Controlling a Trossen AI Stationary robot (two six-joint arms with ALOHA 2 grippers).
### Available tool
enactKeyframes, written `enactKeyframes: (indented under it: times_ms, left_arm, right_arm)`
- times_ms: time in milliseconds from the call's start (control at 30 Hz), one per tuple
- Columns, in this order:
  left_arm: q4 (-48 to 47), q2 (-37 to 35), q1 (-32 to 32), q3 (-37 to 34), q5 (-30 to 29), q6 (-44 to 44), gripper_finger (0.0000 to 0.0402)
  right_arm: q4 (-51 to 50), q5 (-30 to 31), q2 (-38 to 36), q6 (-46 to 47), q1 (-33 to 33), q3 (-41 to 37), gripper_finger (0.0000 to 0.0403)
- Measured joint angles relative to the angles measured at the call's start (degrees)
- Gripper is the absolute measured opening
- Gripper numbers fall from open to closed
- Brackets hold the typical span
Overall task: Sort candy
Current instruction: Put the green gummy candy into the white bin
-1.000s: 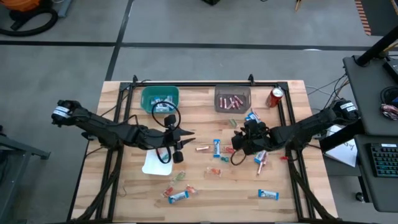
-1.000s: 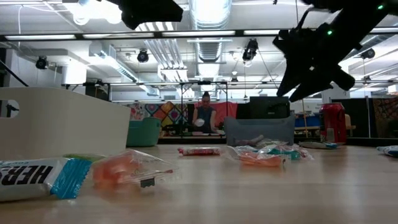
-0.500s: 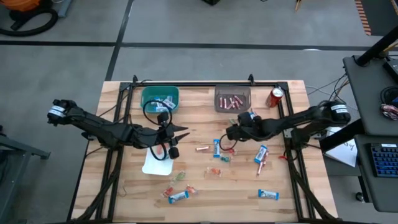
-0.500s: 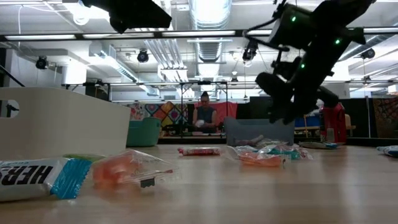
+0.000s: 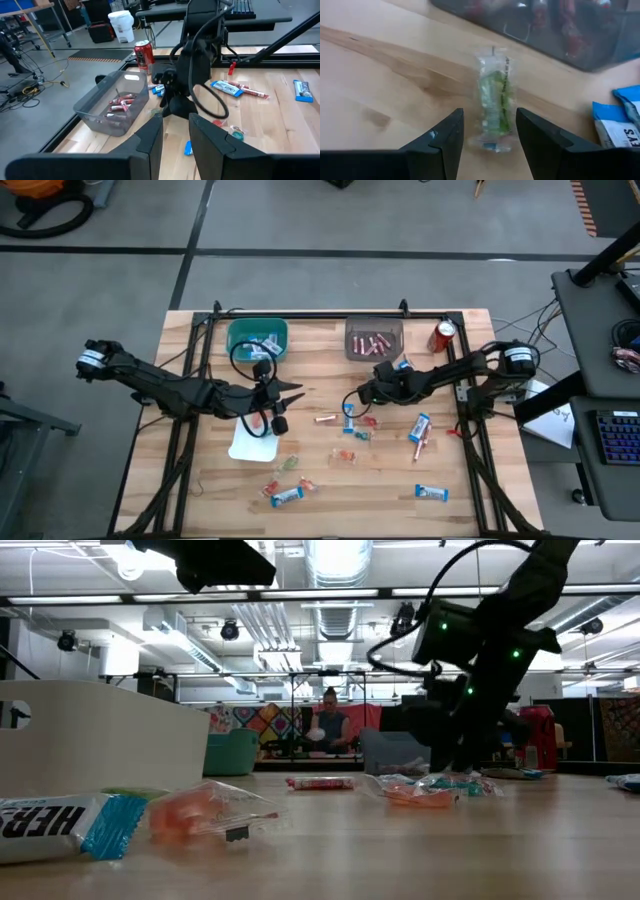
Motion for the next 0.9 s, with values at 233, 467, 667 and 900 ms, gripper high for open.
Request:
enactKeyframes:
  times_ms: [233,467,667,900]
  left_arm:
    - [0.09,0.0,0.0,0.0,-0.02,0.0,0.0079]
    - [0.25,0.59,0.0,0.0,-0.02,-0.93,0.0079]
    - [2.49,2.4,0.0,0.0,0.0,-2.65,0.0079]
    - [7.81,5.18,0.0,0.0,0.02,-2.71,0.0079]
  right_arm:
    - [0.77,0.86,2.82,1.09,0.16,0.22,0.015]
    - [0.3,0.35,2.22,-0.49,0.23,0.17,0.0066]
    - [-0.48,-1.29,-0.71,-3.52,2.49,-0.07,0.0017]
    - [0.02,-2.13,-8.02,-6.84,9.84,-0.07,0.0016]
